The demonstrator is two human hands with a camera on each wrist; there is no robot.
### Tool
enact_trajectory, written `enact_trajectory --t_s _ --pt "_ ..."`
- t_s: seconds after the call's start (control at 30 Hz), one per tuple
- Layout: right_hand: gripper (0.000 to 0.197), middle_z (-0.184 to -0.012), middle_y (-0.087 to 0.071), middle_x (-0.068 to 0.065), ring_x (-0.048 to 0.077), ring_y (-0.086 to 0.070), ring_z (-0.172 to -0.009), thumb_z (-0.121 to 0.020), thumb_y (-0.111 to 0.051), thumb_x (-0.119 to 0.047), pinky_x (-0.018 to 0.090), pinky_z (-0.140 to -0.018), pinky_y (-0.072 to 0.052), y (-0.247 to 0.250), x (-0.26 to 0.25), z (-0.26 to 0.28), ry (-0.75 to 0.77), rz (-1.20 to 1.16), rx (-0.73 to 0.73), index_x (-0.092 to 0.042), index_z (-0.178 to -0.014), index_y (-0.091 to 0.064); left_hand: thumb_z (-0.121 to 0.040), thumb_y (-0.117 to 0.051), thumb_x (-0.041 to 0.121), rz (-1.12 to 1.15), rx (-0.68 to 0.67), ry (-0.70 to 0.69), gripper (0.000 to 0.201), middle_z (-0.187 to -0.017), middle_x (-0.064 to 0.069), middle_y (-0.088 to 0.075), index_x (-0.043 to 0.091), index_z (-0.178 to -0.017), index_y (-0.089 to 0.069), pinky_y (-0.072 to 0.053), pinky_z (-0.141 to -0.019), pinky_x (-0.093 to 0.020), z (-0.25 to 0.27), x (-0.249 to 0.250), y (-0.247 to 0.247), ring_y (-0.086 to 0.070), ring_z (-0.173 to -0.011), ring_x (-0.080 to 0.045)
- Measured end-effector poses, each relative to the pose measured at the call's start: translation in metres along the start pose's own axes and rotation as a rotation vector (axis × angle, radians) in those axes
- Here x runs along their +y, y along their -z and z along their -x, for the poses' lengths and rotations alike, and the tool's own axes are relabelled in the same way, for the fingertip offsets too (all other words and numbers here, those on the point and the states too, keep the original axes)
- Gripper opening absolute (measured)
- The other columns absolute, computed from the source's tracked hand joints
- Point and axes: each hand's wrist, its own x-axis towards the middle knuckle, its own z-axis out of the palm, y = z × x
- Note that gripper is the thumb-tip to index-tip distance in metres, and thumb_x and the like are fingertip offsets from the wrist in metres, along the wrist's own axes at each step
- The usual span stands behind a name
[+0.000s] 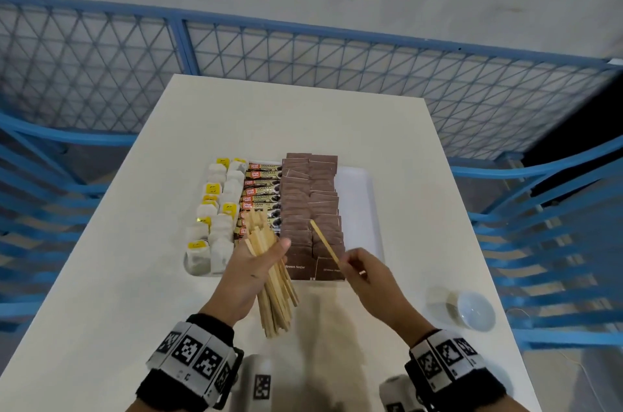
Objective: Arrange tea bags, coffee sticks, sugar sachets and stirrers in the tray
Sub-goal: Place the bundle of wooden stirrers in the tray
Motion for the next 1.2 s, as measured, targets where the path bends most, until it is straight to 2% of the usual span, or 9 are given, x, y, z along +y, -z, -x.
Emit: enact_trajectory --t_s 0.1,0.23,0.37,0.43,0.53,0.6,0.67,0.83,1.2 --pt "0.020 -0.058 -0.053 -0.016 0.000 -0.045 -0.052 -0.092 -0.054 -0.013 0.017 -0.056 -0.038 -0.007 -0.028 -0.005 0.076 -0.158 -0.044 -0.026 -0.078 -0.053 -0.084 -0.065 0.013 -0.019 -0.048 -0.067 0.005 -0.066 0.005 -0.064 0.013 -0.080 -0.062 -0.048 -0.069 -0.023 0.001 0.006 -0.014 -0.060 -0.067 -0.011" --pt "0.016 -0.059 -0.056 -0.012 0.002 -0.049 -0.052 -0.092 -0.055 -0.016 0.019 -0.055 -0.042 -0.021 -0.049 -0.010 0.154 -0.164 -0.084 -0.027 -0.081 -0.052 -0.084 -0.065 0.012 -0.021 -0.049 -0.160 0.001 -0.071 0.008 -0.067 0.013 -0.083 -0.065 -0.048 -0.067 -0.014 0.001 0.014 -0.024 -0.062 -0.069 -0.001" --pt "0.016 -0.066 -0.054 -0.010 0.002 -0.049 -0.057 -0.091 -0.057 -0.016 0.014 -0.057 -0.040 -0.027 -0.058 -0.012 0.188 -0.169 -0.042 -0.026 -0.080 -0.052 -0.083 -0.068 0.013 0.007 0.027 -0.176 0.008 -0.080 0.001 -0.068 0.013 -0.090 -0.064 -0.051 -0.080 -0.031 -0.002 0.016 -0.024 -0.064 -0.079 -0.014" --pt "0.009 -0.072 -0.056 -0.008 0.003 -0.051 -0.062 -0.092 -0.057 -0.026 0.015 -0.057 -0.043 -0.029 -0.061 -0.013 0.071 -0.247 -0.025 -0.021 -0.085 -0.055 -0.080 -0.072 0.022 0.010 0.093 -0.217 0.018 -0.082 -0.001 -0.068 0.014 -0.093 -0.062 -0.051 -0.080 -0.036 -0.002 0.018 -0.026 -0.065 -0.080 -0.019" --pt "0.057 -0.095 -0.062 0.000 0.013 -0.061 -0.083 -0.086 -0.040 -0.066 0.025 -0.071 -0.052 -0.029 -0.062 -0.018 -0.372 -0.456 -0.209 -0.016 -0.109 -0.055 -0.081 -0.071 0.025 -0.013 0.159 -0.336 0.029 -0.093 0.005 -0.071 0.017 -0.107 -0.061 -0.053 -0.082 -0.025 0.001 0.031 -0.035 -0.068 -0.090 -0.010" --pt "0.077 -0.110 -0.065 0.008 0.025 -0.063 -0.104 -0.083 -0.026 -0.075 0.039 -0.089 -0.052 -0.028 -0.062 -0.024 -0.576 -0.678 -0.338 -0.014 -0.118 -0.057 -0.083 -0.068 0.021 -0.061 0.178 -0.408 0.024 -0.092 0.008 -0.070 0.016 -0.106 -0.061 -0.052 -0.083 -0.021 0.002 0.040 -0.043 -0.067 -0.088 -0.007" --pt "0.080 -0.118 -0.065 0.013 0.031 -0.061 -0.112 -0.085 -0.026 -0.073 0.045 -0.096 -0.049 -0.023 -0.069 -0.030 -0.600 -0.895 -0.382 -0.010 -0.123 -0.057 -0.082 -0.069 0.018 -0.099 0.168 -0.468 0.013 -0.080 0.015 -0.070 0.022 -0.092 -0.062 -0.051 -0.078 -0.017 0.002 0.045 -0.050 -0.066 -0.081 -0.002" --pt "0.047 -0.114 -0.066 0.002 0.022 -0.063 -0.104 -0.096 -0.038 -0.050 0.035 -0.072 -0.056 -0.020 -0.090 -0.032 -0.489 -0.976 -0.326 -0.020 -0.125 -0.057 -0.079 -0.072 0.008 -0.195 0.100 -0.557 0.032 -0.073 0.031 -0.065 0.035 -0.081 -0.056 -0.042 -0.067 -0.001 0.004 0.041 -0.065 -0.061 -0.072 0.013" --pt "0.030 -0.079 -0.073 -0.003 0.012 -0.070 -0.071 -0.099 -0.037 -0.029 0.025 -0.056 -0.055 -0.023 -0.075 -0.022 -0.501 -0.993 -0.328 -0.015 -0.095 -0.063 -0.075 -0.074 0.015 -0.250 -0.008 -0.601 0.023 -0.069 0.021 -0.066 0.031 -0.073 -0.059 -0.045 -0.063 -0.007 0.019 0.023 -0.056 -0.061 -0.065 0.004"
